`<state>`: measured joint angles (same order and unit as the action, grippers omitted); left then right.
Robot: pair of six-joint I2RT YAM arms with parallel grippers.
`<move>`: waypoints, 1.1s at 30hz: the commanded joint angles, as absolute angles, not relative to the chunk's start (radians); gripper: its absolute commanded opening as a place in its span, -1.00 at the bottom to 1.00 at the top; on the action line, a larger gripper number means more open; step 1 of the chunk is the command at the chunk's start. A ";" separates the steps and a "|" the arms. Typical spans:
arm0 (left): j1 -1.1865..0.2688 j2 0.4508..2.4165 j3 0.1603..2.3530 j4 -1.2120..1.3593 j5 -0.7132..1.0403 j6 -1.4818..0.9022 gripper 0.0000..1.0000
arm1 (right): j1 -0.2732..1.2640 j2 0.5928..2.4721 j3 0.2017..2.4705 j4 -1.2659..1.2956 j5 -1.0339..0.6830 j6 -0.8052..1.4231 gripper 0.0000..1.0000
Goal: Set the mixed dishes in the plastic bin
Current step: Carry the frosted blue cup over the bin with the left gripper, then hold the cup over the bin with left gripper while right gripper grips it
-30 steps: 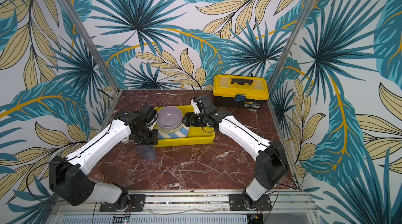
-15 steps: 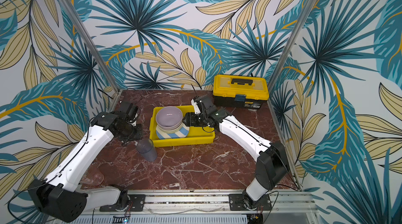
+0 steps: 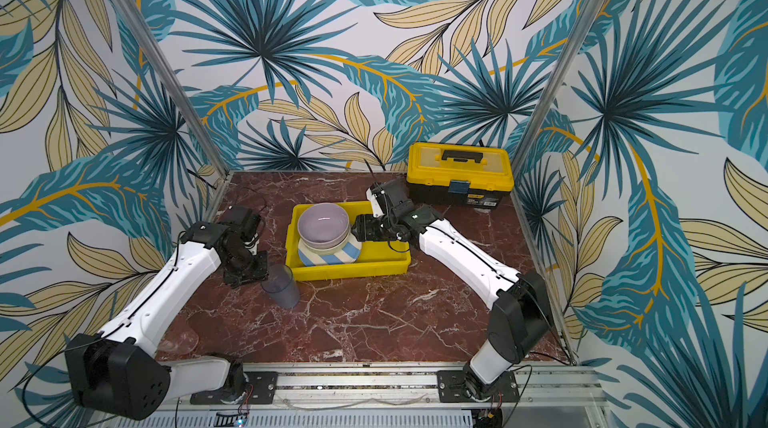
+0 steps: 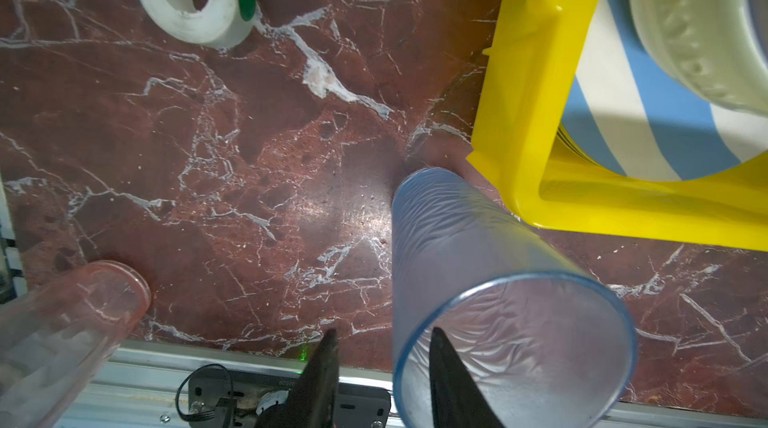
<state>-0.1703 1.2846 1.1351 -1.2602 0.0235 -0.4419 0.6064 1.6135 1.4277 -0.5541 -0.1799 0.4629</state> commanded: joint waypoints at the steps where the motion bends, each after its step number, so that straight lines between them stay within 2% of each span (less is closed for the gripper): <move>1: -0.164 1.280 1.121 -1.223 0.058 -0.434 -0.34 | 0.613 1.591 1.431 -0.572 -0.171 0.451 0.37; 10: -0.164 1.304 1.065 -1.198 0.074 -0.454 -0.78 | 0.624 1.590 1.450 -0.606 -0.141 0.433 0.36; 16: -0.165 1.268 1.141 -1.217 0.153 -0.464 -1.00 | 0.661 1.587 1.508 -0.670 -0.122 0.370 0.29; 24: -0.294 1.270 1.397 -1.273 0.157 -0.523 -1.00 | 0.734 1.573 1.628 -0.717 -0.163 0.298 0.22; 33: -0.446 1.400 1.633 -1.272 0.136 -0.558 -1.00 | 0.798 1.542 1.766 -0.811 -0.128 0.225 0.18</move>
<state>-0.4213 1.3594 1.5829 -1.2961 0.1524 -0.5381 0.7811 1.5681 1.7336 -0.7490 -0.1520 0.2699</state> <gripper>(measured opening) 0.082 0.592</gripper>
